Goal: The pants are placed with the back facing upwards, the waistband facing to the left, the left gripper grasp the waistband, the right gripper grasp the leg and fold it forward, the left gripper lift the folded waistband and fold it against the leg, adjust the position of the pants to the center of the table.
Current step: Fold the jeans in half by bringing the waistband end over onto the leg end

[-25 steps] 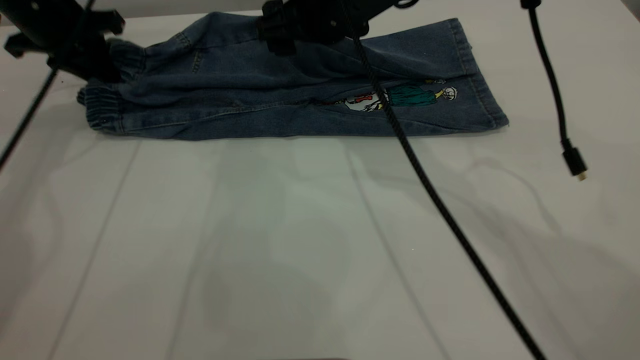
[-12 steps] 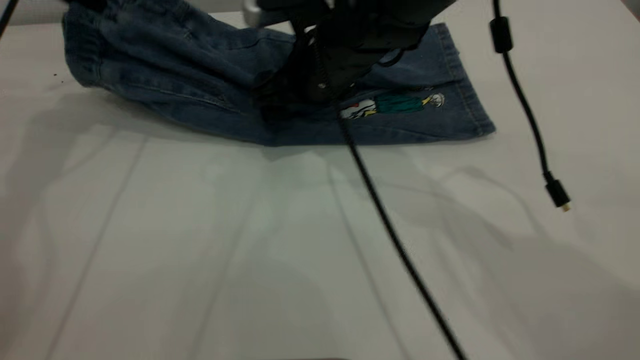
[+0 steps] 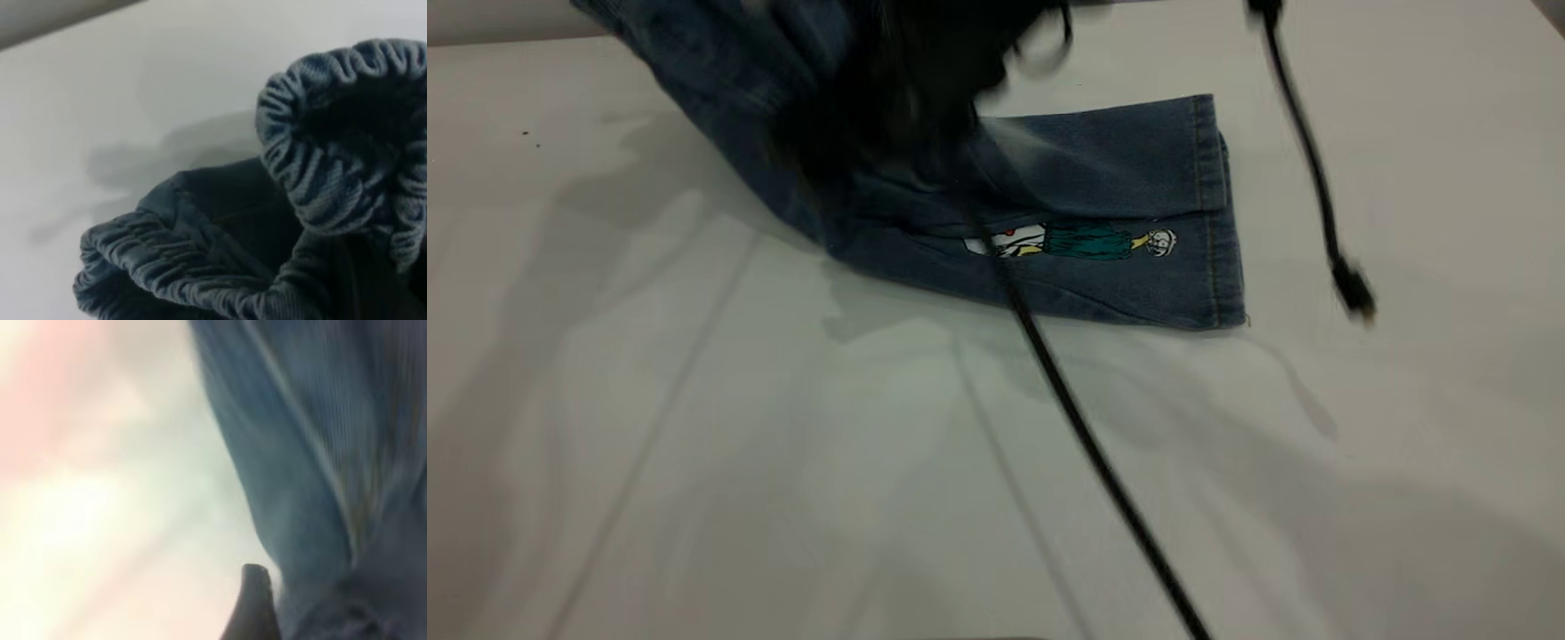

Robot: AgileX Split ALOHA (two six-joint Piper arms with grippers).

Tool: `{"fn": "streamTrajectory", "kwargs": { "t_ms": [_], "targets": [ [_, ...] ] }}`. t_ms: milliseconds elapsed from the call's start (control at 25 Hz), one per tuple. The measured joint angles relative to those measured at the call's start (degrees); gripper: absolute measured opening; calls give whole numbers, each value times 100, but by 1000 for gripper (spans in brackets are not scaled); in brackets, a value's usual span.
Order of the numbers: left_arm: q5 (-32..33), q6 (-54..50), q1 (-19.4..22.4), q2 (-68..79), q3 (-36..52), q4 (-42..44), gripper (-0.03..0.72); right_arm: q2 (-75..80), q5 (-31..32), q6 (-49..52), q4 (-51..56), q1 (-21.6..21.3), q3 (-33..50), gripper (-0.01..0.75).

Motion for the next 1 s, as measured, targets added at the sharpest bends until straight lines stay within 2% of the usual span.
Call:
{"fn": "streamTrajectory", "kwargs": {
  "t_ms": [200,400,600,840,1000],
  "targets": [
    [134,0,-360,-35,-95,12,69,-1245,1252,-56,-24,-324,0,515],
    [133,5,-879,-34,-128,12,69,-2344,2286,-56,-62,-991,0,515],
    [22,5,-1523,-28,-142,12,69,-3301,2699,-62,-66,-1610,0,515],
    [-483,155,-2510,325,-142,12,69,-3608,3127,-57,-58,-1675,0,515],
    [-855,256,-3006,734,-142,12,69,-3608,3202,-57,-58,-1675,0,515]
  ]
}}
